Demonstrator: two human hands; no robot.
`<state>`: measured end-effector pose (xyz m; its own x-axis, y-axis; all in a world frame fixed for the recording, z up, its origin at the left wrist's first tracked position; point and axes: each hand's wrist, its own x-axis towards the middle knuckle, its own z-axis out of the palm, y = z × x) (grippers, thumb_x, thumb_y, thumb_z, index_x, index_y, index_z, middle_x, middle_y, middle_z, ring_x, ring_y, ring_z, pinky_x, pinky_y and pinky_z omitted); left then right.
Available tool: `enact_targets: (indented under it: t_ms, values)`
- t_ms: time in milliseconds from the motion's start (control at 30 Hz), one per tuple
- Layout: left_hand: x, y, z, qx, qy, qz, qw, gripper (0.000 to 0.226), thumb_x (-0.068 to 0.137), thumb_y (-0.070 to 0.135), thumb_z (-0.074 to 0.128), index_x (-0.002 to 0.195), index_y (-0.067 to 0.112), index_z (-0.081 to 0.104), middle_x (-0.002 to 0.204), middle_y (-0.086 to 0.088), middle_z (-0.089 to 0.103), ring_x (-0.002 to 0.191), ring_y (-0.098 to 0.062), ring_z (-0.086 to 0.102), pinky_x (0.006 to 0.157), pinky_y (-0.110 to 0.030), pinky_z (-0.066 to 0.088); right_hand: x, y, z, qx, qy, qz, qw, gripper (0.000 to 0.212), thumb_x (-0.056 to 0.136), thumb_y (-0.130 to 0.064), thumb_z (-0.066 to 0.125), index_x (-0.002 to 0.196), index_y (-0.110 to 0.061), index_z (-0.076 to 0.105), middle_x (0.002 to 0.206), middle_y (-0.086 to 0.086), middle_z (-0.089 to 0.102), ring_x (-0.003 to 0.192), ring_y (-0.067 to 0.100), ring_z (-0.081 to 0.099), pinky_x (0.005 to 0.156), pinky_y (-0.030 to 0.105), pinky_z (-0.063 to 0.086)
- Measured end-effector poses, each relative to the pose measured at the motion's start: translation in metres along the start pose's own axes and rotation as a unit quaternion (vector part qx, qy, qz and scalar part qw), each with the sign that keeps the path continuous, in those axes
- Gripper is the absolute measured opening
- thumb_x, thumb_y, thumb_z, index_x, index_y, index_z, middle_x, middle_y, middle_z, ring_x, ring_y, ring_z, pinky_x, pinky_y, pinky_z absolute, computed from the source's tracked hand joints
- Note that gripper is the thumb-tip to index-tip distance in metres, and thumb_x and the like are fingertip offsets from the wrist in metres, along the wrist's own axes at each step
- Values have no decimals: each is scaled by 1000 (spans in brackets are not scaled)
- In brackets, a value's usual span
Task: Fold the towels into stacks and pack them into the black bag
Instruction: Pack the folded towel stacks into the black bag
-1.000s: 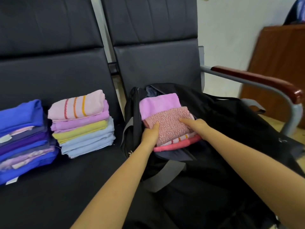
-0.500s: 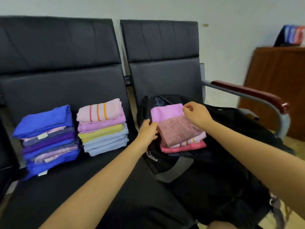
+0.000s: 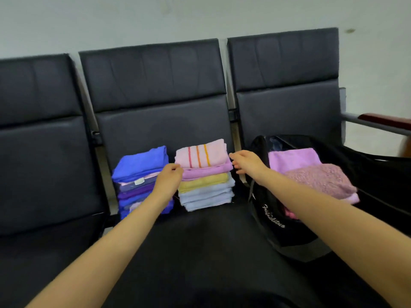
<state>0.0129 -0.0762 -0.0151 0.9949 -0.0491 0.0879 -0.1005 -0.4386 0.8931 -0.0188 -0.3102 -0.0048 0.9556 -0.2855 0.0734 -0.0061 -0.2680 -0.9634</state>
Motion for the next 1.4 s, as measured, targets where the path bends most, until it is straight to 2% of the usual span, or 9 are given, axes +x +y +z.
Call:
enact_targets:
  t_ms: [200, 333, 467, 633, 833, 1000, 1100, 1300, 1400]
  values:
    - [57, 7, 10, 97, 33, 51, 993, 40, 97, 30, 41, 133, 16, 51, 132, -10, 54, 117, -29, 52, 89, -35, 42, 58, 10, 23, 42, 7, 102, 994, 74, 87, -52, 59, 140, -3, 41, 136, 9, 52, 117, 22, 51, 86, 33, 39]
    - [80, -9, 35, 204, -7, 86, 975, 49, 96, 39, 30, 137, 19, 47, 142, -12, 46, 126, -33, 43, 104, -38, 36, 70, 23, 31, 196, -95, 192, 957, 69, 82, -61, 59, 133, -15, 55, 127, 7, 64, 114, 24, 60, 93, 36, 47]
    - [78, -32, 49, 126, -33, 78, 988, 45, 100, 30, 33, 143, 21, 45, 153, -3, 30, 132, -23, 39, 106, -28, 32, 80, 28, 32, 268, -116, 230, 928, 77, 71, -70, 65, 121, -12, 64, 113, 14, 70, 108, 30, 65, 97, 41, 50]
    - [76, -47, 50, 37, -15, 119, 992, 38, 99, 18, 38, 131, 18, 57, 135, -3, 50, 111, -13, 51, 86, -20, 37, 86, 9, 51, 217, -118, 276, 929, 108, 38, -78, 77, 123, -14, 59, 117, 17, 66, 108, 34, 63, 98, 47, 47]
    - [66, -68, 41, 29, -2, 129, 991, 41, 96, 16, 36, 130, 23, 59, 129, -1, 56, 114, -17, 54, 97, -31, 45, 97, -27, 71, 142, -129, 265, 945, 129, 21, -86, 75, 130, -22, 54, 139, 10, 50, 128, 33, 45, 108, 56, 30]
    - [65, -71, 39, 33, -3, 138, 990, 44, 92, 16, 36, 126, 27, 61, 128, 1, 58, 113, -15, 54, 96, -33, 47, 88, -34, 91, 98, -73, 165, 979, 76, 77, -61, 67, 139, -26, 39, 139, -2, 41, 132, 22, 40, 98, 33, 32]
    - [64, -73, 41, 38, 2, 142, 989, 43, 93, 14, 36, 125, 28, 62, 125, 1, 56, 107, -14, 54, 86, -25, 47, 89, -11, 104, 207, 59, 93, 972, 74, 79, -32, 69, 144, -11, 38, 148, 1, 37, 139, 18, 34, 102, 21, 28]
    - [66, -74, 45, 22, 8, 126, 992, 40, 98, 14, 37, 132, 23, 58, 133, 4, 49, 110, -7, 49, 78, -9, 36, 95, 5, 72, -6, -77, 151, 986, 66, 91, -51, 53, 147, -31, 24, 149, -8, 30, 137, 21, 31, 114, 36, 24]
    - [62, -74, 45, 15, 19, 117, 993, 39, 100, 14, 38, 134, 21, 55, 131, 6, 46, 107, -4, 45, 69, 1, 33, 106, 19, 76, -52, -85, 109, 989, 94, 59, -67, 62, 141, -32, 31, 141, 0, 43, 125, 24, 44, 110, 44, 34]
